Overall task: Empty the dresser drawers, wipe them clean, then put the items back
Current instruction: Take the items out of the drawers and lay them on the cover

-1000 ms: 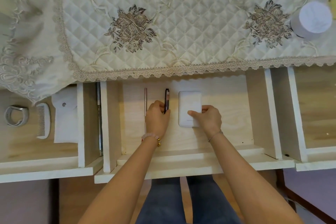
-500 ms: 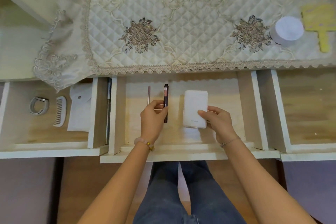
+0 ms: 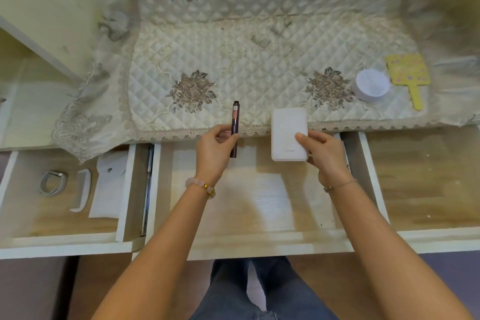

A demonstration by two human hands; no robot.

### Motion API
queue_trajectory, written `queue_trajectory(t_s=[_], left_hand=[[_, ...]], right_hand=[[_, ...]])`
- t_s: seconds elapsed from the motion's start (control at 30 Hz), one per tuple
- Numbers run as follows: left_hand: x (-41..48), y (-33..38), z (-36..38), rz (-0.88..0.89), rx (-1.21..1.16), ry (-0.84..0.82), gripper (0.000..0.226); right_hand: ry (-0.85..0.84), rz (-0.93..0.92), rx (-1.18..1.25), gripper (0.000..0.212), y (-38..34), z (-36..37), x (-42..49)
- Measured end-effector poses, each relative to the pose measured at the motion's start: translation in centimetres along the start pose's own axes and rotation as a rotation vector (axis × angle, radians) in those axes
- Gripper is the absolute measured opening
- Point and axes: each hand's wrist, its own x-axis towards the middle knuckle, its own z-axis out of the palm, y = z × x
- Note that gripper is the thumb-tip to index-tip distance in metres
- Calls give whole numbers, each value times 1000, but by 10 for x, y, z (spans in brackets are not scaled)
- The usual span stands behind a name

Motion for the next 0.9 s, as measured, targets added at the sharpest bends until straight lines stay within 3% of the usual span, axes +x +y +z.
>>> queue_trajectory(t_s=[0.47, 0.9], left_hand=[[94, 46, 60, -10, 62, -18, 19], [101, 37, 93, -1, 100, -45, 17]], right_hand=[[124, -102, -188, 30, -55, -3, 105], [232, -241, -351, 30, -51, -4, 123]])
